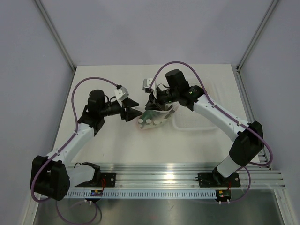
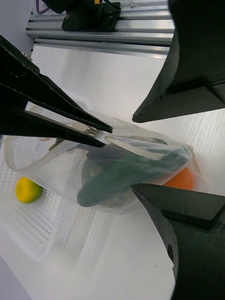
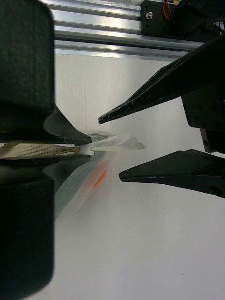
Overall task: Place the food in the zip-top bag and seal the zipper
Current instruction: Zip the zipper food storage bag at the center of the board.
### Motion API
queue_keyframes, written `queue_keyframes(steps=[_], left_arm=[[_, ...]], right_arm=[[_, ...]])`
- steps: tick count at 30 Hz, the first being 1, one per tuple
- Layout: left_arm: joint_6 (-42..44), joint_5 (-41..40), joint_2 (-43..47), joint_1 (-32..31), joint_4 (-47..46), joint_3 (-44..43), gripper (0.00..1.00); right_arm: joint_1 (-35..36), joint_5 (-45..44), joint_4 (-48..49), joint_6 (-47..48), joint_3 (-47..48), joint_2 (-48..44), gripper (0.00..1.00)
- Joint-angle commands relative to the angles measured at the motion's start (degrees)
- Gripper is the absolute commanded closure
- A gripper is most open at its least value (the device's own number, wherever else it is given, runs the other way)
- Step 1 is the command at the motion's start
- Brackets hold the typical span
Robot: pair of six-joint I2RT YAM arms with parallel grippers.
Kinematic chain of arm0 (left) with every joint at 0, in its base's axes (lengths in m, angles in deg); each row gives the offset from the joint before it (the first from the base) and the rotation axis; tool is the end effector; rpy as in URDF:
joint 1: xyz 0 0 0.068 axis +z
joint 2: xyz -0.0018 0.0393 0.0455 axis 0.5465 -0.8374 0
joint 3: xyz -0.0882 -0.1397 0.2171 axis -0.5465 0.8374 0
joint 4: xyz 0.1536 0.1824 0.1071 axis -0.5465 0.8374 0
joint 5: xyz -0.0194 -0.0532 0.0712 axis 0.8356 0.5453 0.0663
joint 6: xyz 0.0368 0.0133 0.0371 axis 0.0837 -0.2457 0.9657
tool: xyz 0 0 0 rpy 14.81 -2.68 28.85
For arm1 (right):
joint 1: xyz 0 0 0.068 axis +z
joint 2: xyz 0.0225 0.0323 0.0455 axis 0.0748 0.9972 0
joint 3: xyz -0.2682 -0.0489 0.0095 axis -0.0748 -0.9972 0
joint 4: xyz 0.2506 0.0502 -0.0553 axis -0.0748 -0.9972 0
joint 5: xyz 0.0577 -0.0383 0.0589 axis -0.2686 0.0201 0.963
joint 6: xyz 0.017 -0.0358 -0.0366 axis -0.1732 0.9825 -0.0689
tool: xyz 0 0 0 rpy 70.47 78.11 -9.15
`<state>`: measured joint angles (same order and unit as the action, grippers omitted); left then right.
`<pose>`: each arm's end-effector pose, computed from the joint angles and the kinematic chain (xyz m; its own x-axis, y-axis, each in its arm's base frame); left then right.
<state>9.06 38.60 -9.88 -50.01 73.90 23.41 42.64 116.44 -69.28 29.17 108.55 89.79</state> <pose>0.2326 -0.1004 0.2953 -0.1464 0.0952 -0.9846 0.9341 0.3410 -0.1060 0.2694 0.2430 0.3464 0.1101 -0.4360 -0.8932 -0.9911 0.0193 -0.1316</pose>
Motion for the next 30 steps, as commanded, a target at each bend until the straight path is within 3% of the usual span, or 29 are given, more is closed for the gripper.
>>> queue_keyframes(steps=[1,3,4,5,6,9,17,30], left_arm=[[0.1,0.8,-0.9,-1.48,-1.13,-2.88,0.43],[-0.68,-0.42,-1.43,-2.01,-1.31,-2.96,0.51],[-1.21,-0.69,-2.22,-2.19,-1.31,-3.49,0.61],[-1.3,-0.7,-2.75,-2.19,-0.26,-4.1,0.87],[-0.96,-1.22,-3.19,-2.19,0.79,-4.72,1.0],[0.7,-4.55,-3.81,-2.19,4.84,-5.78,1.0],[-0.86,-15.45,5.24,-1.23,-5.26,2.57,1.0],[-4.29,-20.98,7.36,8.18,-6.05,2.48,1.0]], right_arm=[[-0.38,1.28,2.17,-1.09,1.51,-1.24,1.0],[-0.47,1.63,2.17,-1.44,1.69,-0.89,1.0],[-0.38,1.81,2.17,-1.7,1.77,-0.89,1.0],[-0.29,2.51,2.09,-2.23,1.86,-0.89,1.0],[-0.29,2.86,2.09,-2.4,2.12,-0.97,1.0],[-0.38,2.43,2.61,-2.76,1.86,-1.93,1.0],[-0.47,-2.93,-2.13,-0.21,1.86,-2.91,1.0],[-0.47,-7.24,-3.89,0.23,-1.47,-7.21,1.0]])
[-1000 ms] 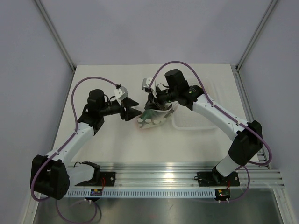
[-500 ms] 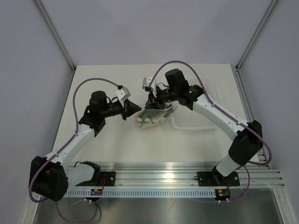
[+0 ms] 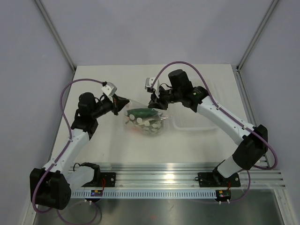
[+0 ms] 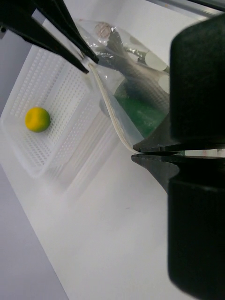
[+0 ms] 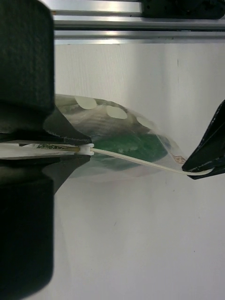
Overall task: Place the food in the zip-top bag and seal the zipper
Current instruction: Zip the zipper food storage bag at the center of the board.
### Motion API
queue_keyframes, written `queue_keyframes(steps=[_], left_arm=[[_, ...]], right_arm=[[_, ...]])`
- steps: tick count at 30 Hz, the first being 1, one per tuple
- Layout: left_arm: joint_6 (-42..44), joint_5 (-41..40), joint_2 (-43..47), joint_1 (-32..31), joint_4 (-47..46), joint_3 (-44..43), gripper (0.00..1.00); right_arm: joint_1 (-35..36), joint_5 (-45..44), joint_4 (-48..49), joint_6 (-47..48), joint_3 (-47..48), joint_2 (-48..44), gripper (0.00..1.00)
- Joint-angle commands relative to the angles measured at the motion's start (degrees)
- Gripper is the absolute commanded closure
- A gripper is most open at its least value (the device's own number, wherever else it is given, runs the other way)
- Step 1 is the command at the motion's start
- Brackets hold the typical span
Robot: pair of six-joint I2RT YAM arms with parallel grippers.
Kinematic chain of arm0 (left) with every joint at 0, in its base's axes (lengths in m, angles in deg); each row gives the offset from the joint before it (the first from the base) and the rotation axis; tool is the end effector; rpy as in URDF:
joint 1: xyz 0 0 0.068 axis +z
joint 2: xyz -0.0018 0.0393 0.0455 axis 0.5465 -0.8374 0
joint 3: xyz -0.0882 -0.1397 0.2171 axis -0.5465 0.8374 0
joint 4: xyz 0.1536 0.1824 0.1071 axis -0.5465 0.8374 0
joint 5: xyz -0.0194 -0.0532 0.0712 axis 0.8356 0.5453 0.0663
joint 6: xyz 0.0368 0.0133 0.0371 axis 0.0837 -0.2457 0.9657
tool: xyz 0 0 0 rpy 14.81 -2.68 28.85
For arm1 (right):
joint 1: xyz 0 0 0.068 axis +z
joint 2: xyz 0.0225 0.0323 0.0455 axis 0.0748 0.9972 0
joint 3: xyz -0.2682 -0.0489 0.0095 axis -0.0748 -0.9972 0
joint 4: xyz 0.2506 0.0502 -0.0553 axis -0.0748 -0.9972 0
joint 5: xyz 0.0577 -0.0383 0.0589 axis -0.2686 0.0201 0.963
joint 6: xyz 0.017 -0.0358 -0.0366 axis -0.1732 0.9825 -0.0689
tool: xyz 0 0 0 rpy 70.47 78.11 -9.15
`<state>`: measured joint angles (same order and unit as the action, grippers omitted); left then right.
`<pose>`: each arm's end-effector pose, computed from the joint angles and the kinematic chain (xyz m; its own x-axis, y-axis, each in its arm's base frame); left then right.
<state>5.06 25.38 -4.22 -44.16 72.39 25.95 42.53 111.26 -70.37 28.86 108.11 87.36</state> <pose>0.2288 -0.0680 0.3035 -0.1408 0.0362 -0.9894 0.7712 0.6307 -0.0867 0.2638 0.2345 0.3554 0.1090 -0.4710 -0.8754 -0.9807 0.0926 -0.1720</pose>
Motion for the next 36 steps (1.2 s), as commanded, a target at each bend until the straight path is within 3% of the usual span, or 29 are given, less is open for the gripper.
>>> queue_keyframes(steps=[1,24,31,36], left_arm=[[-0.38,-7.95,1.96,2.59,-4.72,0.04,1.0],[-2.67,-9.01,2.57,5.75,-5.78,2.15,1.0],[-3.72,-7.69,2.4,5.75,-5.52,1.45,1.0],[-9.07,-6.98,0.91,5.49,-5.69,-1.8,1.0]], right_arm=[[-0.36,-3.02,-2.54,0.19,-2.26,-5.22,1.0],[-4.4,-6.45,2.56,-5.97,-22.74,-25.7,1.0],[-4.49,-6.37,3.53,-7.54,-24.33,-26.68,1.0],[-4.58,-8.56,12.13,-9.66,-23.2,-23.96,1.0]])
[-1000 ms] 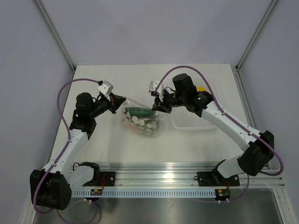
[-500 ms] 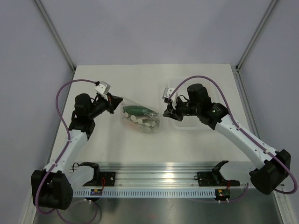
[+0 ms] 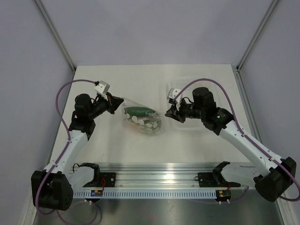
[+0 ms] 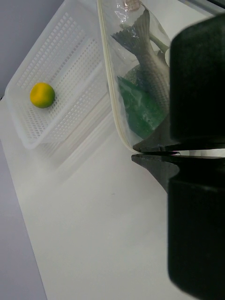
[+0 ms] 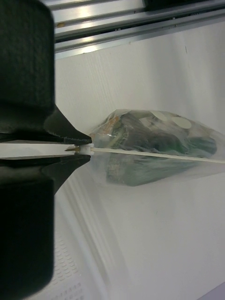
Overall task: Place the food in the zip-top bag and seal the zipper
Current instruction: Zip the zipper food storage bag at the center of the board, then pick up the zipper food storage bag at the center of the board, then place the zipper food storage bag at the center of the board.
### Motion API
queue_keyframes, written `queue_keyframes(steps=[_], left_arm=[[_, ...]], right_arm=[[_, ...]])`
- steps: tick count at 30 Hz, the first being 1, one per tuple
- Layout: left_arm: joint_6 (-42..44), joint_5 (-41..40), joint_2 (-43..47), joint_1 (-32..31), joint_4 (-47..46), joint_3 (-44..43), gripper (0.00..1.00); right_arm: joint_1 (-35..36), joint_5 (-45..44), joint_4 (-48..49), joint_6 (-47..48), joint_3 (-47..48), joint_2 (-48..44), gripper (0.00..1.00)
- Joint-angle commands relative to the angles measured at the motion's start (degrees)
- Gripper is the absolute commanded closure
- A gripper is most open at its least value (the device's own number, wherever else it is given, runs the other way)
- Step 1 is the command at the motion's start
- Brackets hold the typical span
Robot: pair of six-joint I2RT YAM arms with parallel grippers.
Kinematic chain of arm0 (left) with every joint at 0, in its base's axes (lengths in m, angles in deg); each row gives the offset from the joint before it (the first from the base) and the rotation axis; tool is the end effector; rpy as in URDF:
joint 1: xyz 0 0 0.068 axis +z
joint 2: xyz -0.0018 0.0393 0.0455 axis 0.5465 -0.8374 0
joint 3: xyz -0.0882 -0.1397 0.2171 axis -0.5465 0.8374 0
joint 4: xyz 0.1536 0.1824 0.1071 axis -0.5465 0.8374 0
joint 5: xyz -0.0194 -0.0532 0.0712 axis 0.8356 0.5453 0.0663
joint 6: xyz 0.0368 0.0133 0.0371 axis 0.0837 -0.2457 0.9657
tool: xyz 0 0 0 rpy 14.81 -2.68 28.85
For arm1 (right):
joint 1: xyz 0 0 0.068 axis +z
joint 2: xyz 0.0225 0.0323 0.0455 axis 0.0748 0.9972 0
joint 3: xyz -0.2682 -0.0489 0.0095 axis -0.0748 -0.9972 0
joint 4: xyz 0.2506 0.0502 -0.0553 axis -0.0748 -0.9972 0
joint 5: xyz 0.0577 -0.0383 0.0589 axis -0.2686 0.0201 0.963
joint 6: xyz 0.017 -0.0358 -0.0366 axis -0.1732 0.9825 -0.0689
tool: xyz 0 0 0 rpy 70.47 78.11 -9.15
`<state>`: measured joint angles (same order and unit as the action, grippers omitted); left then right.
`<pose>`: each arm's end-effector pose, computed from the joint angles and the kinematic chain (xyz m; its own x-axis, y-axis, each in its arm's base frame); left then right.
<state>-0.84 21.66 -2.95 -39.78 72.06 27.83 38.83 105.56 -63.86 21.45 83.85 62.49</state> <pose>0.2296 -0.0480 0.2971 -0.2171 -0.0491 -0.9749 0.6560 0.7322 -0.1829 0.1953 0.1562 0.3426 0.0321 -0.4264 -0.9040 -0.9372 0.3015 -0.1755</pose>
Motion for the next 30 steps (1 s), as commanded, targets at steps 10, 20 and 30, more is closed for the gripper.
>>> queue_keyframes(steps=[10,20,30], left_arm=[[-3.1,-4.24,-8.88,0.85,-8.98,-15.54,1.0],[-6.68,-17.12,3.12,2.17,-6.85,-7.92,0.01],[-11.16,-23.65,8.69,2.17,14.39,-16.59,0.01]], right_arm=[[-0.88,-7.61,14.24,2.94,19.87,19.37,1.0],[6.75,-5.31,13.91,7.07,8.2,13.5,0.66],[8.17,-34.89,20.48,-5.04,-4.91,1.37,0.01]])
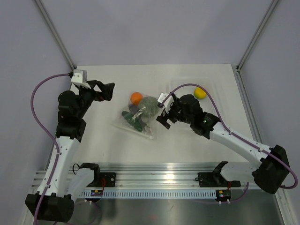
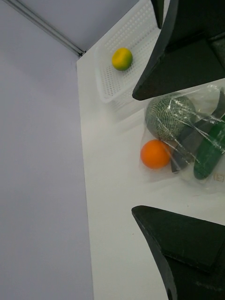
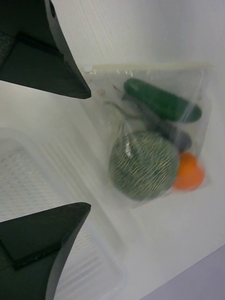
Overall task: Place the food in the zip-top bag and seal the zipper
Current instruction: Place the zipper food storage bag at the center of the board, then reset both arms
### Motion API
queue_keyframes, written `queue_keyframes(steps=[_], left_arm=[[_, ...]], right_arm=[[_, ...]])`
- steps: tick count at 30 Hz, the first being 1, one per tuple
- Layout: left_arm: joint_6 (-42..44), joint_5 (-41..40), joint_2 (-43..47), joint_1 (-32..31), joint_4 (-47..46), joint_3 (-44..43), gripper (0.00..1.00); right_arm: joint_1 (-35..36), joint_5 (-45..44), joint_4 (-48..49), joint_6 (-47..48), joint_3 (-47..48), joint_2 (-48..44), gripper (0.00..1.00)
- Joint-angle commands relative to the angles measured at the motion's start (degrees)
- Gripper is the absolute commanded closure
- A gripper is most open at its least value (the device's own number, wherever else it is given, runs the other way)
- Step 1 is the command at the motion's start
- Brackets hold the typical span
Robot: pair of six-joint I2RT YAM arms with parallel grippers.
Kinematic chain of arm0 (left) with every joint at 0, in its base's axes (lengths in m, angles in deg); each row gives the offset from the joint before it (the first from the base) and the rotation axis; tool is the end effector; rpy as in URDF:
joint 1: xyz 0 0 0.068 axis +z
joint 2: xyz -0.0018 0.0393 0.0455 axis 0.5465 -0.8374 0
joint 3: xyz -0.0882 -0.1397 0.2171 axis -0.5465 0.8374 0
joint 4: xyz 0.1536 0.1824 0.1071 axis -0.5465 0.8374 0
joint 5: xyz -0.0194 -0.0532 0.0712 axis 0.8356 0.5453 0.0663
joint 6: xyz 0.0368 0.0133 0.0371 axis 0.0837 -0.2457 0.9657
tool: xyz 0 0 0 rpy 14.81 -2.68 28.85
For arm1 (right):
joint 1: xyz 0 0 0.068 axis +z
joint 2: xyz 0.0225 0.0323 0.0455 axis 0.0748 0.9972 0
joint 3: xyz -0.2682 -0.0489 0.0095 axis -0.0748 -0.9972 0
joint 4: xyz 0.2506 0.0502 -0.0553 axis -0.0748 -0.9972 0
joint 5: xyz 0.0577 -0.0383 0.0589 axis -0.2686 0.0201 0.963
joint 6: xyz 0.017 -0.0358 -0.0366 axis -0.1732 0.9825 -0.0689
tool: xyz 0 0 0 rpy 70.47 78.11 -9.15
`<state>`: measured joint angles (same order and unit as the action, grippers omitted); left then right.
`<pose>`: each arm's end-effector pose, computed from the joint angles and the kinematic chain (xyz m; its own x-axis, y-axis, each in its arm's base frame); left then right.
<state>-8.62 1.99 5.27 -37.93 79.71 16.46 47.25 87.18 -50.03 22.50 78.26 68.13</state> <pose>0.2017 -0.0272 0.3822 -0.0329 -0.2142 -0.9762 0.3658 0.9064 -0.2112 0.2012 0.1974 0.3059 0.0887 -0.5118 -0.8545 -0.8549 0.4011 -0.3290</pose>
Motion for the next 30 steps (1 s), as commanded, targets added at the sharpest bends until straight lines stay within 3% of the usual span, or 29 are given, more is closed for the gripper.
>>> queue_keyframes(steps=[1,3,6,7,11,18,22,30], left_arm=[[-4.35,-4.16,0.47,0.32,11.2,-6.11,0.01],[-6.9,-5.56,0.91,0.32,15.79,-6.65,0.01],[-9.28,-6.36,2.49,0.32,19.31,-4.98,0.01],[-9.81,-6.62,2.67,0.32,20.64,-4.81,0.01],[-9.03,-4.26,3.02,0.32,27.32,-4.28,0.01],[-10.08,-9.35,11.79,0.32,34.7,0.2,0.01],[-8.76,-11.37,15.85,0.32,38.05,1.7,0.01],[-8.5,-10.06,12.87,0.32,37.88,1.09,0.01]], right_arm=[[-0.68,-26.3,4.82,-12.29,1.56,-4.62,0.0],[-2.17,-35.14,-0.35,-22.91,6.2,-4.54,0.01],[-5.77,-40.01,-14.85,-36.12,13.66,-2.96,0.01],[-6.3,-41.77,-21.76,-38.78,15.09,-2.35,0.01],[-6.84,-45.64,-32.1,-46.79,17.04,-1.72,0.01],[-6.84,-50.65,-38.43,-64.62,8.1,-10.15,0.01],[-6.84,-51.89,-38.18,-65.17,1.68,-14.98,0.01],[-6.75,-53.91,-36.32,-65.08,-0.99,-17.64,0.0]])
